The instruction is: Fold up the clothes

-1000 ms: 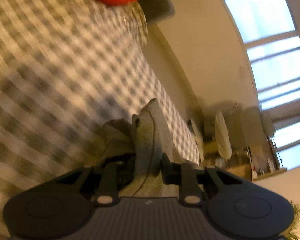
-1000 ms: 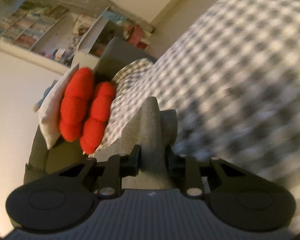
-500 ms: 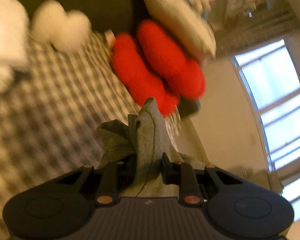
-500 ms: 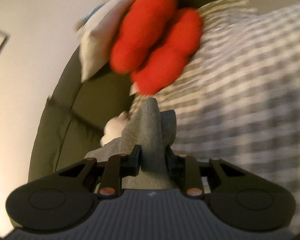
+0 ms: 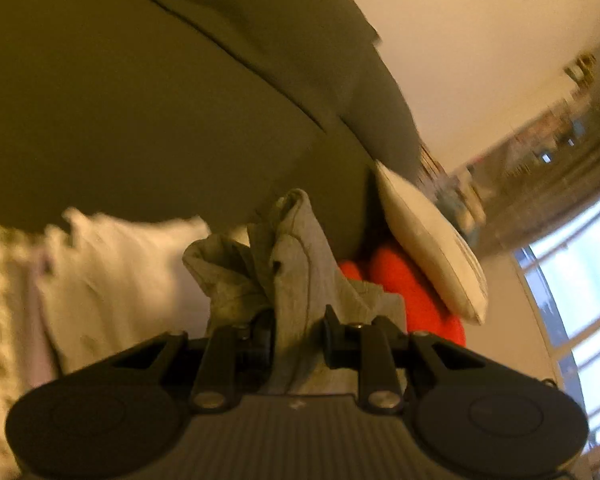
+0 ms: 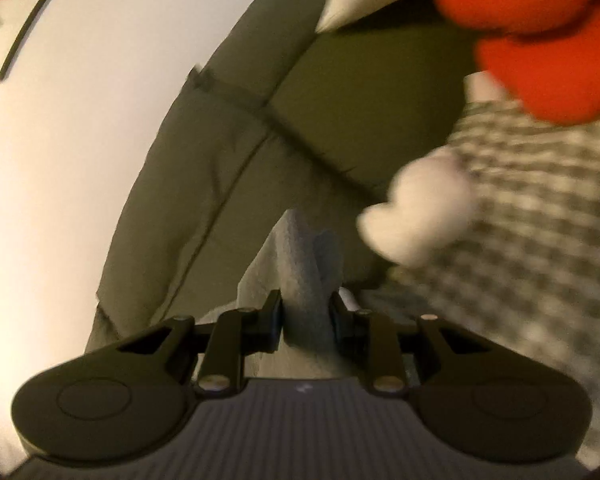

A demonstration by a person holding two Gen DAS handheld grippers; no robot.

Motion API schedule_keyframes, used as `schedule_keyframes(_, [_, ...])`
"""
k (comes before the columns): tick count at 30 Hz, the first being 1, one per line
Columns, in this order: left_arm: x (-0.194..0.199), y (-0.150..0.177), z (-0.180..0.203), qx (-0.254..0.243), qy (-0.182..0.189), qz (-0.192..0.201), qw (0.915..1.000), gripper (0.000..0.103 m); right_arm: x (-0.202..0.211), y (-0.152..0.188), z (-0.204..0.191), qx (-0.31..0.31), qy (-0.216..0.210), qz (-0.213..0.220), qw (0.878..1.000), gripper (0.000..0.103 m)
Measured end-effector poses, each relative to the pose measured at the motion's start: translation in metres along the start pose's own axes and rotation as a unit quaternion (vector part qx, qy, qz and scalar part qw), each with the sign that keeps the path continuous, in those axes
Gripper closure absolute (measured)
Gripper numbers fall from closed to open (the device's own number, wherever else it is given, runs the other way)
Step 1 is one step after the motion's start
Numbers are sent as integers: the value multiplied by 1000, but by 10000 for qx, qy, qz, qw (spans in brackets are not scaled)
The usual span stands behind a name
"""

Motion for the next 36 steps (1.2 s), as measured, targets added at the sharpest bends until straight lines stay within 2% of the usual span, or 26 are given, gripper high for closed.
schedule_keyframes(4, [9,-17,-31,103,-453,181,9988,79,-53,14,-20,241,-123,-73,9996,75])
schedule_keyframes(5, [9,-16,-38,17,-750,192,9970,73,-62,17,-21,398,10,35,9992,74])
schedule_keyframes(7, [10,-14,-49,-193,-1310,265,9908,71,-78,21,-23,743,410,258,9961,73])
schedule_keyframes(8, [13,-13,-51,-327,-1481,412,9876,66,-80,22,-22,910,608,338,9934,65])
schedule_keyframes(9, [17,-14,-51,-434,-1579,600,9847,61,-82,24,-21,1075,805,417,9901,61])
schedule_keyframes(11, [26,-17,-44,-675,-1740,1079,9765,61,-75,21,-22,1283,922,620,9855,58])
schedule_keyframes(14, [34,-23,-23,-1155,-1713,1644,9645,61,-59,17,-26,1490,669,876,9827,58])
schedule_keyframes(15, [32,-22,-14,-1375,-1628,1671,9626,61,-55,19,-27,1505,566,859,9832,58])
schedule_keyframes(18, [21,-13,9,-1994,-1362,1596,9572,62,-46,26,-31,1551,257,807,9843,58])
schedule_keyframes(20, [3,1,11,-2259,-1286,1193,9582,63,-49,38,-36,1688,124,626,9836,58])
schedule_keyframes(23, [-24,27,-1,-2456,-1424,487,9576,64,-56,62,-42,2109,132,325,9769,58])
schedule_keyframes(24, [-28,32,-5,-2561,-1517,482,9535,64,-62,70,-40,2285,270,152,9731,58])
schedule_keyframes(25, [-31,37,-9,-2672,-1608,495,9489,63,-68,79,-38,2459,407,-22,9684,64])
schedule_keyframes(26, [-32,37,-8,-2697,-1620,510,9478,63,-71,85,-36,2680,559,-103,9617,68])
schedule_keyframes(27, [-32,36,-7,-2714,-1626,525,9472,63,-74,90,-34,2898,709,-184,9543,69])
schedule_keyframes(29, [-31,31,-3,-2577,-1625,512,9511,63,-64,89,-41,3000,690,-80,9514,66])
schedule_keyframes(31, [-30,27,1,-2432,-1623,497,9550,59,-55,83,-49,2978,589,25,9528,61])
schedule_keyframes(32, [-29,26,5,-2407,-1635,494,9554,52,-46,83,-55,3003,550,100,9522,60])
schedule_keyframes(33, [-26,27,9,-2412,-1664,506,9548,44,-37,81,-59,3008,514,177,9522,58])
schedule_keyframes(36, [-15,36,18,-2516,-1771,528,9500,32,-17,78,-70,3039,487,316,9509,47])
Point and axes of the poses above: each gripper's, at about its wrist camera, not at the fingertips, and x roughly against the way its jaws point, z to its right, y to its underside, the point moved 3 cm from there along -x, roughly the way its jaws point, and after that the axes turned 10 degrees about z, right-handed, at the moved point
